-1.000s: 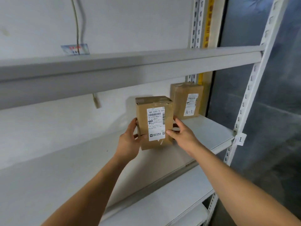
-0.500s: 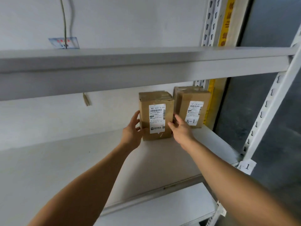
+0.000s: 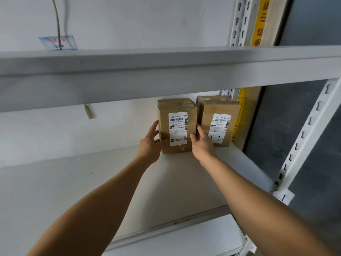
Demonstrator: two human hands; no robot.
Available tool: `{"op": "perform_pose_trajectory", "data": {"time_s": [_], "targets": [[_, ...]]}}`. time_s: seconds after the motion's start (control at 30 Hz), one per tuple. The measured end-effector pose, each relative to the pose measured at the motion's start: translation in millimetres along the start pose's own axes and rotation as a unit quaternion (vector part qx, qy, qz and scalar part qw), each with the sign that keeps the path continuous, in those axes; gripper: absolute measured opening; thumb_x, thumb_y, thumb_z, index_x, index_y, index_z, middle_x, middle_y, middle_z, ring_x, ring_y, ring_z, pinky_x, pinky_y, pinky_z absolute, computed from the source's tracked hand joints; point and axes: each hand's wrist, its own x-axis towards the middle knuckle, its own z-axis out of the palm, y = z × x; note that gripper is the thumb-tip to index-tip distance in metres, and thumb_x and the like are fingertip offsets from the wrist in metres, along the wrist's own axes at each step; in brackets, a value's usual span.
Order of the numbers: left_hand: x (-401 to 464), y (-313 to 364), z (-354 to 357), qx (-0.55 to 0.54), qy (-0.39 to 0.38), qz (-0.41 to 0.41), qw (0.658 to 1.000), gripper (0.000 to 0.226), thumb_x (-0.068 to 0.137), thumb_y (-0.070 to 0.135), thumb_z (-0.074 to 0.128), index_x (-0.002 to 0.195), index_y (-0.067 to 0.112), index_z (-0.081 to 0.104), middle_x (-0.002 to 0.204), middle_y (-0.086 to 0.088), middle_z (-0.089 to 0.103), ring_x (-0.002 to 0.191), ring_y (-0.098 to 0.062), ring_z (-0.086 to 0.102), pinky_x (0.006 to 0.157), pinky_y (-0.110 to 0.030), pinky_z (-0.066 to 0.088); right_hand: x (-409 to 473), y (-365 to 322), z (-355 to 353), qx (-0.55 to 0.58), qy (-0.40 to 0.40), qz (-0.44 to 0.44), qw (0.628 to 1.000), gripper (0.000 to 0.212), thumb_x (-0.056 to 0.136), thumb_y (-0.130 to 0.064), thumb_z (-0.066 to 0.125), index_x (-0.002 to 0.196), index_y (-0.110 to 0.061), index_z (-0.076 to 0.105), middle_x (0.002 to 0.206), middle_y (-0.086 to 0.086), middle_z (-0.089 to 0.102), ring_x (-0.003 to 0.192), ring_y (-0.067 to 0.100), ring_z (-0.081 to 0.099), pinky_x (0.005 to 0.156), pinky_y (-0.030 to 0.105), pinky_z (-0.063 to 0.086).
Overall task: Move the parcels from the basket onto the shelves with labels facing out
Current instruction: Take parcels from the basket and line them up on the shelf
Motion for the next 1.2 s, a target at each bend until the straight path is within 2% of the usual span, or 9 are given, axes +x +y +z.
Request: {"op": "perform_pose_trajectory", "data": {"time_s": [0.3, 0.43, 0.63, 0.8, 0.87, 0.93, 1.0, 1.13, 1.2], "targets": [[4.1, -1.4, -2.6, 0.026, -0.01, 0.005, 1.0, 0.089, 0.09, 0.012, 0.074, 0.147, 0.067, 0.032, 0.149, 0.003, 0.06, 0.12, -0.019, 0.07, 0.102, -0.051, 0.058, 3.6, 3.9, 5.2, 0.002, 0.007, 0.005, 1.0, 0.055, 0.11, -0.033, 0.052, 0.163, -0.034, 0.036, 0.157, 0.0, 0.055, 0.138, 0.024, 0.056, 0.111, 0.034, 0.046], [1.7, 2.8, -5.7, 0.047, -0.018, 0.004, 0.999, 0.09, 0.091, 0.015, 0.074, 0.15, 0.065, 0.029, 0.152, 0.003, 0.057, 0.123, -0.02, 0.069, 0.103, -0.051, 0.057, 4.0, 1.4, 2.5, 0.026, -0.003, 0.018, 0.999, 0.058, 0.109, -0.031, 0.056, 0.162, -0.037, 0.036, 0.156, -0.003, 0.055, 0.137, 0.021, 0.057, 0.099, 0.026, 0.043], [-9.5, 7.0, -18.0, 0.094, -0.009, -0.019, 0.995, 0.087, 0.096, 0.027, 0.077, 0.163, 0.045, 0.024, 0.158, -0.006, 0.049, 0.132, -0.026, 0.061, 0.107, -0.05, 0.054, -13.3, -4.4, -9.0, 0.084, -0.012, 0.017, 0.996, 0.061, 0.103, -0.023, 0.068, 0.159, -0.027, 0.043, 0.155, 0.004, 0.054, 0.132, 0.016, 0.061, 0.103, 0.025, 0.046], [-38.6, 8.9, -35.3, 0.134, -0.016, -0.02, 0.991, 0.066, 0.096, 0.035, 0.076, 0.155, 0.024, 0.048, 0.149, -0.002, 0.059, 0.126, -0.02, 0.065, 0.105, -0.043, 0.055, -58.3, -7.8, -17.7, 0.065, -0.001, 0.003, 0.998, 0.048, 0.103, -0.024, 0.068, 0.149, -0.022, 0.057, 0.138, -0.003, 0.066, 0.104, -0.005, 0.063, 0.074, 0.002, 0.044], [-52.9, 10.2, -43.5, 0.147, -0.03, -0.003, 0.989, 0.055, 0.096, 0.035, 0.075, 0.146, 0.019, 0.058, 0.139, 0.002, 0.066, 0.12, -0.017, 0.068, 0.105, -0.039, 0.055, -82.8, -12.5, -20.9, 0.044, 0.015, -0.008, 0.999, 0.045, 0.103, -0.027, 0.068, 0.147, -0.023, 0.059, 0.135, -0.006, 0.066, 0.105, -0.006, 0.062, 0.084, 0.005, 0.045], [-67.6, 13.9, -52.6, 0.159, -0.049, 0.023, 0.986, 0.045, 0.098, 0.032, 0.074, 0.139, 0.017, 0.064, 0.126, 0.009, 0.068, 0.113, -0.012, 0.068, 0.102, -0.032, 0.053, -110.1, -20.4, -24.2, 0.024, 0.026, -0.013, 0.999, 0.045, 0.103, -0.031, 0.068, 0.147, -0.027, 0.058, 0.139, -0.006, 0.065, 0.116, 0.0, 0.061, 0.1, 0.02, 0.047], [-81.6, 19.7, -62.8, 0.183, -0.068, 0.052, 0.979, 0.039, 0.1, 0.033, 0.071, 0.135, 0.018, 0.067, 0.121, 0.009, 0.067, 0.106, -0.007, 0.064, 0.093, -0.024, 0.049, -140.1, -29.0, -25.3, 0.008, 0.044, -0.018, 0.999, 0.043, 0.103, -0.031, 0.067, 0.145, -0.027, 0.058, 0.14, -0.008, 0.064, 0.124, 0.002, 0.059, 0.106, 0.026, 0.046], [-111.0, 28.3, -82.6, 0.159, -0.127, 0.061, 0.977, 0.038, 0.099, 0.035, 0.07, 0.135, 0.022, 0.068, 0.124, 0.006, 0.07, 0.108, -0.011, 0.067, 0.101, -0.039, 0.056, -212.4, -45.0, -20.0, -0.003, 0.111, -0.012, 0.994, 0.039, 0.103, -0.028, 0.068, 0.142, -0.024, 0.062, 0.135, -0.012, 0.066, 0.124, 0.002, 0.059, 0.107, 0.025, 0.047], [-127.8, 30.4, -88.8, 0.158, -0.158, 0.075, 0.972, 0.036, 0.099, 0.036, 0.069, 0.133, 0.022, 0.069, 0.119, 0.007, 0.071, 0.107, -0.011, 0.067, 0.102, -0.037, 0.055, -249.4, -48.9, -15.6, 0.002, 0.134, 0.004, 0.991, 0.038, 0.103, -0.027, 0.067, 0.141, -0.024, 0.063, 0.135, -0.011, 0.066, 0.124, 0.003, 0.06, 0.107, 0.026, 0.048]]}}
